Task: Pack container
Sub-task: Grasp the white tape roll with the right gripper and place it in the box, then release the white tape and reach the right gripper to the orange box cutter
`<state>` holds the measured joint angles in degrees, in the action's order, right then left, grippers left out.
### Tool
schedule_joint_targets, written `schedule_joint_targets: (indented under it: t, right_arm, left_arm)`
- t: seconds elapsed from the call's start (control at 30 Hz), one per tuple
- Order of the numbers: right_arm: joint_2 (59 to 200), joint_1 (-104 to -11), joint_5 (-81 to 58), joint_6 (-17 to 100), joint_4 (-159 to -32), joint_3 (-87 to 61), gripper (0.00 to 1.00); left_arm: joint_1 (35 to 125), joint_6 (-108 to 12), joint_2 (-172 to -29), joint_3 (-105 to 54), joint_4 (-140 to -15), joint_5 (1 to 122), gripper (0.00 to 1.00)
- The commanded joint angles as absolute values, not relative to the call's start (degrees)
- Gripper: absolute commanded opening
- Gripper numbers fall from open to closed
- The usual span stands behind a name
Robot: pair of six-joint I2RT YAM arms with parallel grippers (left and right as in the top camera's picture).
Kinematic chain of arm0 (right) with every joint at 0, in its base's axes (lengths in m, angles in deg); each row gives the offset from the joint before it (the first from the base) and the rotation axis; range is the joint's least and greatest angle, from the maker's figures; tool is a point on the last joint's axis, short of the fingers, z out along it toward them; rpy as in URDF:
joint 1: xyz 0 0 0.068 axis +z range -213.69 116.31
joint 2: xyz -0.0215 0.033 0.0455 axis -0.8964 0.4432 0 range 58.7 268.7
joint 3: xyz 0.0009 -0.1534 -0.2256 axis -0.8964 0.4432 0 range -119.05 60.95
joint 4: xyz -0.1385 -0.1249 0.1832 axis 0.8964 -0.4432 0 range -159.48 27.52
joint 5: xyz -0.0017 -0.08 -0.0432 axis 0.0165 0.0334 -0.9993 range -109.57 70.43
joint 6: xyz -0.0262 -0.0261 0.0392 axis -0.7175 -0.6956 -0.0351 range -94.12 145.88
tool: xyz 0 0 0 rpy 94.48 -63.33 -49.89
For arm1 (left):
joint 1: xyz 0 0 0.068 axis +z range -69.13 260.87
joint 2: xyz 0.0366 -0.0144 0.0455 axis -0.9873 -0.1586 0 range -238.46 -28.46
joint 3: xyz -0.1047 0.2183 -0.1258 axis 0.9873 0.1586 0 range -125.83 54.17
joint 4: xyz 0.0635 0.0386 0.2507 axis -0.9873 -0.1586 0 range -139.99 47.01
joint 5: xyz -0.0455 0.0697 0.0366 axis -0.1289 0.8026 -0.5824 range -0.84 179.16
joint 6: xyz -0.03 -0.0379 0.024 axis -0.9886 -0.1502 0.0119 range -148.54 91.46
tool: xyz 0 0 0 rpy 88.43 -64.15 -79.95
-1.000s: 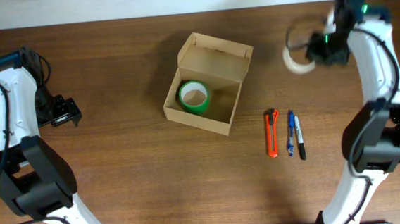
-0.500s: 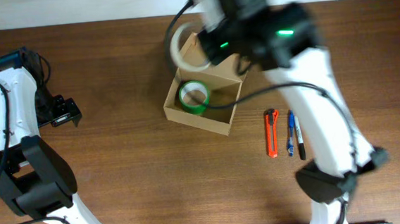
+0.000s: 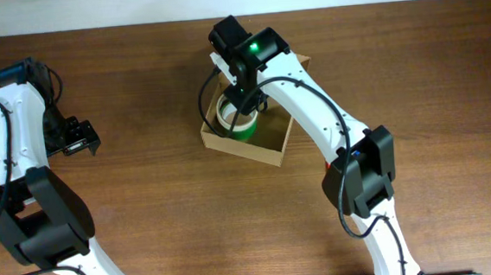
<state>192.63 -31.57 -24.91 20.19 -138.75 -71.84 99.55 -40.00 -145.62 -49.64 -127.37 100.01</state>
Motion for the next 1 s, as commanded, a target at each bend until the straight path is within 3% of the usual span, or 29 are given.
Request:
schedule_joint_targets:
  t: [0.0,0.5,0.57,0.67,0.97]
  right_arm:
    - [195.2,-32.1,-24.1,21.7,-138.5,-72.3,0.04]
    - [199.0,-33.5,-23.3,23.4,-133.0,-72.3,0.05]
    - [199.0,-34.0,-23.3,23.4,-132.5,-72.3,0.1]
    - [199.0,-34.3,-23.3,23.2,-133.5,-72.3,0.35]
    - [189.2,-33.3,-25.3,23.1,-140.8,-82.2,0.45]
  left_arm:
    - [99.8,-39.1,-145.8,-49.4,-127.4,99.6,1.0]
    - [99.8,-39.1,-145.8,-49.4,-127.4,99.6,1.0]
    - [99.8,-39.1,-145.8,-49.4,-127.4,99.6,1.0]
    - [99.8,-39.1,-145.8,-49.4,-127.4,99.6,1.0]
    - [99.8,-39.1,-145.8,-49.4,-127.4,99.6,1.0]
